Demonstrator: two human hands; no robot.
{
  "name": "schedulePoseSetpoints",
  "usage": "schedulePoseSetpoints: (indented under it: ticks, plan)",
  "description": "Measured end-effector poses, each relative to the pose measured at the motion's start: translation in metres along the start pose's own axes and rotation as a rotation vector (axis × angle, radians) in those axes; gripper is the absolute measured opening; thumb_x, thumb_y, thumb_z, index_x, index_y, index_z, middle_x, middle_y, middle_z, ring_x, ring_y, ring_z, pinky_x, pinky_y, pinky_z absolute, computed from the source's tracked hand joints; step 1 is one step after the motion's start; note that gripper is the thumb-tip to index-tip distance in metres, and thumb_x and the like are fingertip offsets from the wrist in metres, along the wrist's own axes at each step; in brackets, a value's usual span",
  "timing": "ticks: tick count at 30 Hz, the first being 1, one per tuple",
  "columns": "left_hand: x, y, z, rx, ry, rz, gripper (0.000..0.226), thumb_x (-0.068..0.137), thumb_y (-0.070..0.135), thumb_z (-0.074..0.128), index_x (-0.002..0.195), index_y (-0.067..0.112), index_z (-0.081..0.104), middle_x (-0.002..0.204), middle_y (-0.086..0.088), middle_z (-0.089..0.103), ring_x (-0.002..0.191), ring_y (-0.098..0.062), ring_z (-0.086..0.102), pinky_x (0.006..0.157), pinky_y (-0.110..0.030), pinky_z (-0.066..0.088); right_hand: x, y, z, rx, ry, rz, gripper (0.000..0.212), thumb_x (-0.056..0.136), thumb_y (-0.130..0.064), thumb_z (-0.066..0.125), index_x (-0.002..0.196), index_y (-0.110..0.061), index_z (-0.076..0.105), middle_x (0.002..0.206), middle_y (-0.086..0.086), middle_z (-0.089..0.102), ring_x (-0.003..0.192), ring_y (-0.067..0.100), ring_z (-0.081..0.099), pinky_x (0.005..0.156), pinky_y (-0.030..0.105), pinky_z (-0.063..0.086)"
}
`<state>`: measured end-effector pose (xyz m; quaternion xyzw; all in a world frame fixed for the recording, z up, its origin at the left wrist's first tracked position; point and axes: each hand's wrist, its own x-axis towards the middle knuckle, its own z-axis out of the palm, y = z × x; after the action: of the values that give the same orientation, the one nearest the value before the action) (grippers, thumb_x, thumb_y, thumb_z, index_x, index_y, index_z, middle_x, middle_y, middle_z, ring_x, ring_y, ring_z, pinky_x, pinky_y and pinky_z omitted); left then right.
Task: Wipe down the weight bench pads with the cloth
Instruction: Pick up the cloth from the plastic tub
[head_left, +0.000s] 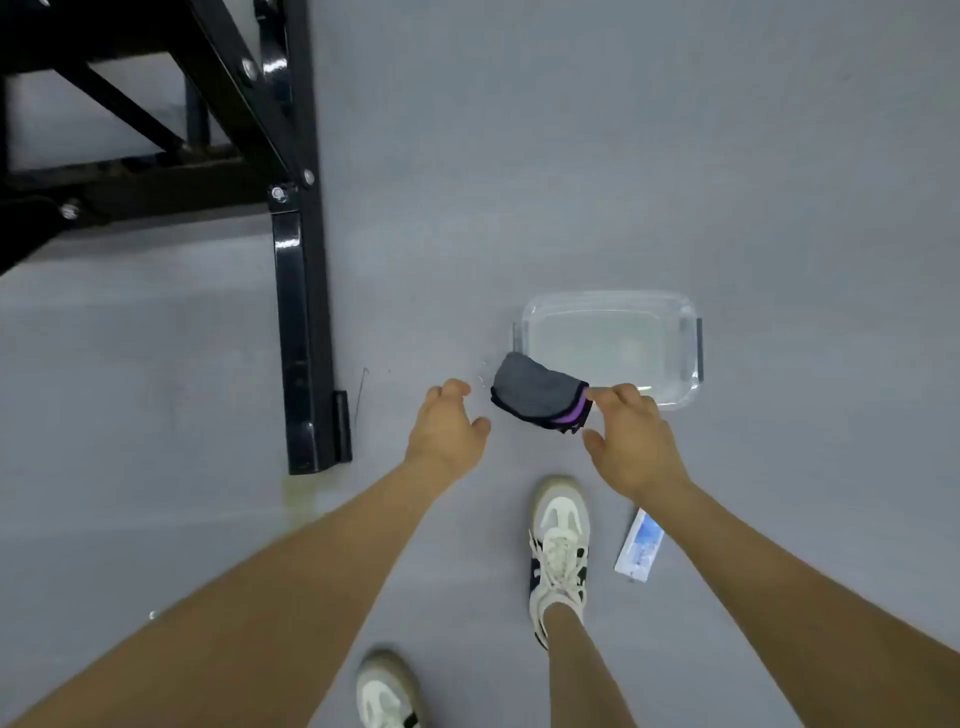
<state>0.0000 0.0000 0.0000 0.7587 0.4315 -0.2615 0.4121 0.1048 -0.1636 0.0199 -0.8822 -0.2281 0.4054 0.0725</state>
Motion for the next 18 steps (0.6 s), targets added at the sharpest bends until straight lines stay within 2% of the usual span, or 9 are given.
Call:
schedulePoseSetpoints:
  ticks: [6,9,11,14,16,18]
  plan:
    - [0.07,0.004,0.048,-0.037,0.022,-0.084,0.049,0.092,0.018,0.053,0.136,0.012,0.033,0.136,-0.008,0.036,0.119,-0.025,0.046,0.096,-0.04,0.044,0.058,0.034,0.025,0.016,-0.023,0.021,0.042,0.092,-0.016,0.051,0.134,-0.015,0.044,0.131,0.007,0.043,0.119,0.027,0.039,0.094,0.034,0.038]
    - [0.097,0.004,0.066,-0.046,0.037,-0.089,0.06,0.092,0.017,0.052,0.144,0.012,0.023,0.146,-0.007,0.031,0.127,-0.026,0.042,0.102,-0.037,0.04,0.075,0.047,0.034,0.005,-0.03,0.01,0.044,0.093,-0.016,0.051,0.136,-0.016,0.043,0.135,0.007,0.041,0.121,0.026,0.039,0.098,0.035,0.038]
    - [0.11,0.005,0.076,-0.076,0.035,-0.089,0.06,0.092,0.014,0.05,0.145,0.013,0.021,0.146,-0.007,0.033,0.128,-0.026,0.042,0.103,-0.035,0.038,0.084,0.056,0.04,0.011,-0.032,0.004,0.045,0.093,-0.017,0.051,0.137,-0.016,0.042,0.138,0.007,0.04,0.122,0.027,0.038,0.099,0.036,0.038]
    - [0.117,0.005,0.084,-0.085,0.066,-0.098,0.046,0.092,0.009,0.046,0.137,0.013,0.035,0.133,-0.008,0.049,0.118,-0.027,0.05,0.093,-0.031,0.04,0.091,0.063,0.044,0.012,-0.037,0.009,0.048,0.093,-0.016,0.051,0.139,-0.016,0.04,0.139,0.007,0.04,0.124,0.027,0.037,0.099,0.036,0.038]
    - [0.115,0.004,0.083,-0.032,0.097,-0.104,0.035,0.091,0.011,0.05,0.125,0.007,0.044,0.124,-0.012,0.055,0.112,-0.028,0.053,0.089,-0.033,0.044,0.09,0.064,0.043,0.011,-0.035,0.02,0.048,0.093,-0.016,0.05,0.14,-0.016,0.039,0.138,0.007,0.04,0.124,0.027,0.037,0.099,0.036,0.037]
    - [0.106,0.003,0.077,0.021,0.075,-0.105,0.033,0.089,0.015,0.055,0.12,0.004,0.048,0.12,-0.013,0.057,0.108,-0.029,0.054,0.085,-0.034,0.046,0.083,0.061,0.039,0.018,-0.033,0.026,0.048,0.093,-0.015,0.05,0.14,-0.016,0.039,0.137,0.007,0.041,0.124,0.027,0.036,0.1,0.035,0.037]
